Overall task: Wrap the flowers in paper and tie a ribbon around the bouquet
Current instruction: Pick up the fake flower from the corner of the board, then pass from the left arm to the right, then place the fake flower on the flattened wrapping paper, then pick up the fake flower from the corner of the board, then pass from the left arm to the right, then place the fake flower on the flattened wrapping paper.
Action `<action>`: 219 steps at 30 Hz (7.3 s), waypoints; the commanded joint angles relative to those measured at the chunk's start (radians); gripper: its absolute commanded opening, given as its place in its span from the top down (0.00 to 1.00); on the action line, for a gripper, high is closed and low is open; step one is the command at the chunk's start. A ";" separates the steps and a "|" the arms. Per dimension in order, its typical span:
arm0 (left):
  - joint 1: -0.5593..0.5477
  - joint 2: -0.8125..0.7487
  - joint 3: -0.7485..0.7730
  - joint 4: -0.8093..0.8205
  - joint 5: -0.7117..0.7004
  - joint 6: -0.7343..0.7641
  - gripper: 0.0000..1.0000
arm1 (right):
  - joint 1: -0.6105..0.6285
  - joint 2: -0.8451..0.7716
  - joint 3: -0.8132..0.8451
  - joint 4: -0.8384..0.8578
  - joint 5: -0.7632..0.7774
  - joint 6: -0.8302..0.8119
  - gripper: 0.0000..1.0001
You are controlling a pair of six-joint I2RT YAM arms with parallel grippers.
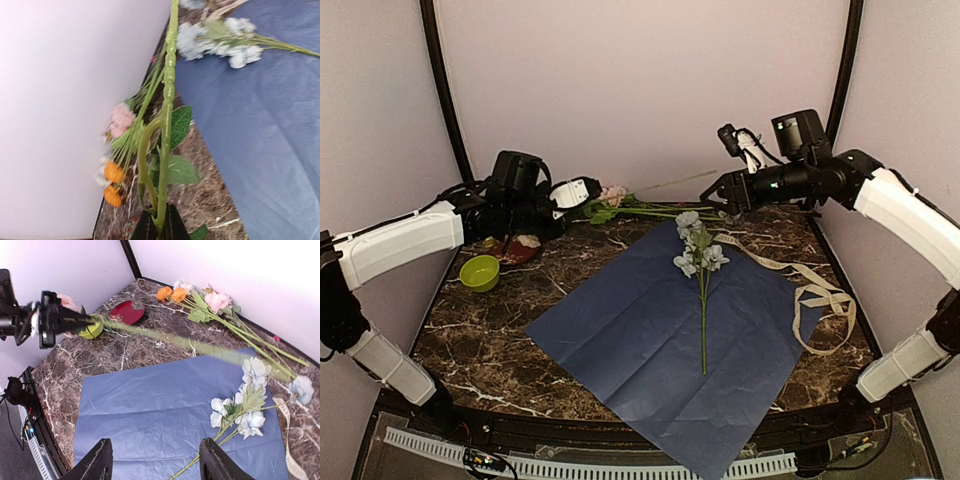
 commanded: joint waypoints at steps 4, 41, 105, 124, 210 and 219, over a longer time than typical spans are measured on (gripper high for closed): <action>-0.127 -0.068 -0.057 -0.100 0.102 0.171 1.00 | 0.005 -0.086 0.104 -0.160 -0.086 -0.081 0.36; -0.306 -0.032 -0.130 0.124 -0.093 0.098 0.29 | 0.167 0.291 0.017 -0.042 -0.184 0.164 1.00; 0.215 0.980 0.959 -0.120 -0.115 -0.242 0.21 | -0.067 0.117 -0.400 0.440 0.410 0.768 0.56; 0.213 1.247 0.924 0.381 -0.311 0.204 0.25 | -0.073 0.280 -0.285 0.369 0.205 0.327 0.52; -0.169 -0.001 -0.182 0.210 -0.112 -0.375 0.14 | 0.215 0.218 -0.356 0.550 0.445 0.698 1.00; -0.176 0.097 -0.320 0.140 -0.137 -0.679 0.24 | 0.215 0.383 -0.348 0.582 0.552 0.709 1.00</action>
